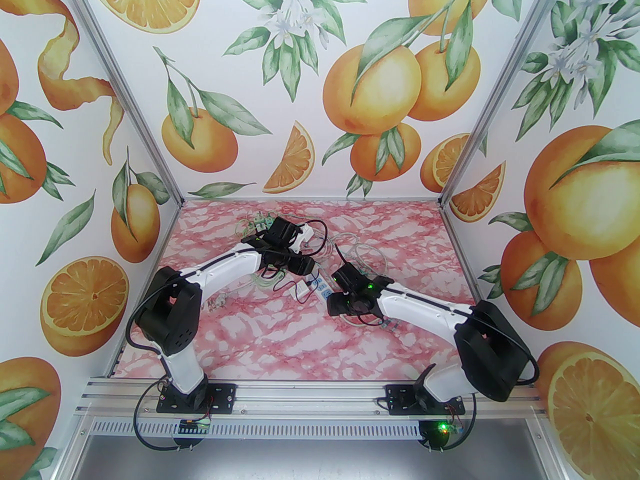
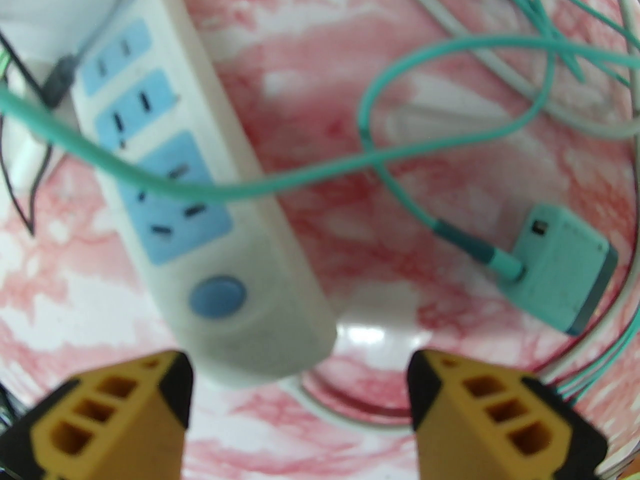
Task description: Pull the plug off the socket
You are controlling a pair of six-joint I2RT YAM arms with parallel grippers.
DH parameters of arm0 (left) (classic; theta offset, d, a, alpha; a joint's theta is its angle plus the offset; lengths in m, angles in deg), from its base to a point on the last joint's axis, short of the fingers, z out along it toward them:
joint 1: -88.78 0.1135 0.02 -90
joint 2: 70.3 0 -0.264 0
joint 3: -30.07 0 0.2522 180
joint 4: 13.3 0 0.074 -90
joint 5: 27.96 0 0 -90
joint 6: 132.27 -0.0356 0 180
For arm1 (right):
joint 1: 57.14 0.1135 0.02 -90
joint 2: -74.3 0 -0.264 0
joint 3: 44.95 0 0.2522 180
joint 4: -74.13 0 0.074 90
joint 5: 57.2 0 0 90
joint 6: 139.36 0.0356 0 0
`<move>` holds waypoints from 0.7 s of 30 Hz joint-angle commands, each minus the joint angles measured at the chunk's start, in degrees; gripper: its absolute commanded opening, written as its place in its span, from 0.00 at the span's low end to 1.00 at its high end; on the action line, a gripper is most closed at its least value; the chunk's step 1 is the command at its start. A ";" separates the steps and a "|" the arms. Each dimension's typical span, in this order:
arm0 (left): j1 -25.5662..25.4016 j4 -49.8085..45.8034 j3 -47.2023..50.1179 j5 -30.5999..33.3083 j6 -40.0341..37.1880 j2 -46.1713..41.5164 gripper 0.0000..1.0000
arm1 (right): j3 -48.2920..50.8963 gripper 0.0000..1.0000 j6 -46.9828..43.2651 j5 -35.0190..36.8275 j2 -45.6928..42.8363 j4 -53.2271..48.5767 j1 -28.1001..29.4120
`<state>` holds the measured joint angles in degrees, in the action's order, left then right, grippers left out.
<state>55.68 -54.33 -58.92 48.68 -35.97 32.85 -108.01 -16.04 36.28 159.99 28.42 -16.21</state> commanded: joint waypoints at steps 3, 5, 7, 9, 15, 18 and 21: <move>2.01 1.60 0.25 -0.70 3.33 -3.45 0.57 | -1.15 0.71 -0.18 1.52 -6.51 0.76 1.69; 3.16 1.97 1.74 -0.19 4.61 -5.73 0.57 | -0.99 0.68 0.84 2.15 -9.35 0.26 2.72; 4.55 3.14 4.24 -0.46 6.12 -8.73 0.57 | -0.41 0.67 2.27 2.22 -11.82 0.78 3.83; 4.69 3.36 6.65 0.04 6.35 -11.38 0.56 | -0.10 0.68 3.90 3.36 -13.13 0.61 3.97; -0.26 3.50 14.22 5.15 3.59 -17.67 0.50 | -0.24 0.72 6.04 5.10 -12.95 1.19 3.90; -2.63 3.02 15.30 7.12 2.70 -17.28 0.46 | -0.29 0.73 7.42 6.55 -12.74 0.77 3.36; -5.98 4.27 16.56 8.53 3.01 -14.91 0.43 | 0.51 0.73 8.87 6.55 -13.34 0.95 2.04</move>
<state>53.12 -51.40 -44.58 53.64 -32.08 15.96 -107.98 -10.18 40.11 146.81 29.06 -12.69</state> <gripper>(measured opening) 0.449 0.727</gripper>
